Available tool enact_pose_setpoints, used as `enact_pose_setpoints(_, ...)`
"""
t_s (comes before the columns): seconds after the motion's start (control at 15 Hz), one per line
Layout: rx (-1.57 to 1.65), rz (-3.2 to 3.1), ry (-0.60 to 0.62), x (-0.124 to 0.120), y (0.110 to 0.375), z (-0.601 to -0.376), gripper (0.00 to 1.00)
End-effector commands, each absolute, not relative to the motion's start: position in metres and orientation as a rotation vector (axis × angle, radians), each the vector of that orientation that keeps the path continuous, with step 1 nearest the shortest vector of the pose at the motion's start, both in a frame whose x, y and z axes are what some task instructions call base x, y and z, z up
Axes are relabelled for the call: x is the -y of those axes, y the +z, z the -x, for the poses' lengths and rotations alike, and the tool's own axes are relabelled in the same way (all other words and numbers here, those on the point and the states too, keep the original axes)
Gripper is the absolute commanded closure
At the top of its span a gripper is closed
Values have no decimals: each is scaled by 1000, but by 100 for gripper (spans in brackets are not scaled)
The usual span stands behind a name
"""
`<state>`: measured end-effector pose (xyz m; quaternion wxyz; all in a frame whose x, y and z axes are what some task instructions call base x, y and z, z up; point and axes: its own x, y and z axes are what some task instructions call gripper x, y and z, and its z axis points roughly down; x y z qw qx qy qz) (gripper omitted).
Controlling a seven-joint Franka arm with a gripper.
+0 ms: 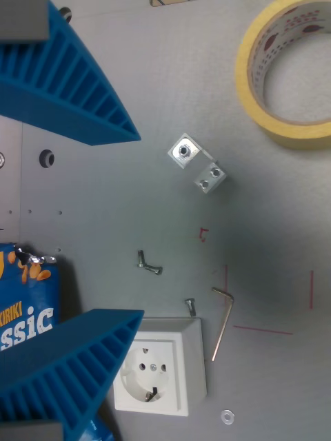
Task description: Move in base negative y
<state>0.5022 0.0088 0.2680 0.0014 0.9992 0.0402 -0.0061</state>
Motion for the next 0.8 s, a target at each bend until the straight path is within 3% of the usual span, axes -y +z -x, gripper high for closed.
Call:
enact_pose_setpoints(0.07,-127,-3136,-13,-4,270,-502,0)
enact_pose_setpoints(0.8,-127,-3136,-13,52,270,-498,0)
